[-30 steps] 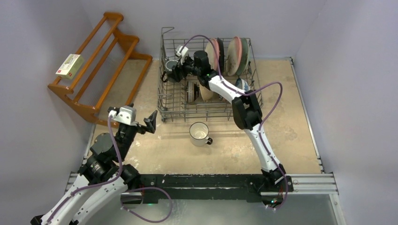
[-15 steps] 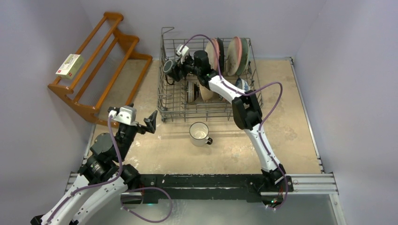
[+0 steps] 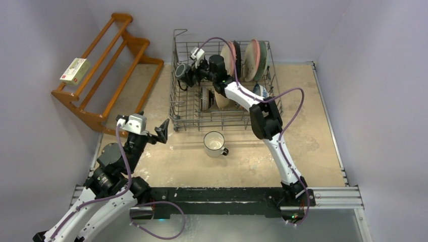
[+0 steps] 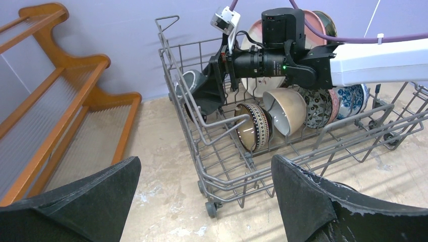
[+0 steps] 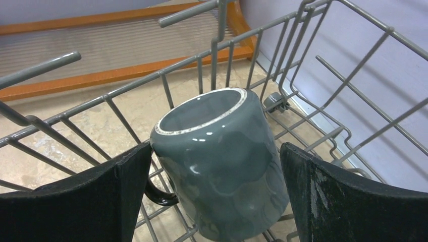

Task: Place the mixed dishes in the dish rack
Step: Turn the cup upside down in the dish rack.

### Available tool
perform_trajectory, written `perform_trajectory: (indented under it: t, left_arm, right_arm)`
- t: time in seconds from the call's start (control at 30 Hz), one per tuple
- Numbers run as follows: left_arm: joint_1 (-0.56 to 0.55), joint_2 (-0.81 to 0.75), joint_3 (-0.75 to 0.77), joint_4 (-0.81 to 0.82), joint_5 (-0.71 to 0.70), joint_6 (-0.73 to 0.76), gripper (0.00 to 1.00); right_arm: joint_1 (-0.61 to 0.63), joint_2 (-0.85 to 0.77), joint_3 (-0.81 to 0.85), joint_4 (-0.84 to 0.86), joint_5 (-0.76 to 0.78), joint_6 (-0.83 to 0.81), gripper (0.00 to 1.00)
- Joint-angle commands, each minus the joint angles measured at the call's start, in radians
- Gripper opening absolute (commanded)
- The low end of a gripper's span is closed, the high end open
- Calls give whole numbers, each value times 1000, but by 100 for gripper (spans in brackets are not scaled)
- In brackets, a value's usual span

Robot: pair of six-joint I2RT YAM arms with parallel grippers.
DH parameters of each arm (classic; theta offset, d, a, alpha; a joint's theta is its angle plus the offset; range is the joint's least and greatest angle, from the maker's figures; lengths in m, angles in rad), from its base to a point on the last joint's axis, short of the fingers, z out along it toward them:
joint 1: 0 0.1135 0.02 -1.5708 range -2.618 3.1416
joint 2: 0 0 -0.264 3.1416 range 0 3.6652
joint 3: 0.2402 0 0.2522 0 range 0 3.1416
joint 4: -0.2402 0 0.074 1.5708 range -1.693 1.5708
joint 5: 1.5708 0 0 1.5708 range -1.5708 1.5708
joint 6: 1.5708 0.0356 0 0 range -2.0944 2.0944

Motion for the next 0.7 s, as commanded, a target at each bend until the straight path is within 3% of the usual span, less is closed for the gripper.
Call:
perform_trajectory:
  t: [0.0,0.33,0.67]
  left_arm:
    - [8,6,5,20,9,-9,99]
    - [8,5,5,19,10,-10,99]
    - [8,4,-4,28,-4,-16,99]
  right_arm:
    - [-3,-126,-40,99,28,32,99]
    - [-3,-221,-119,132,37,33,99]
    - [-4,-447,-402,266,96,151,99]
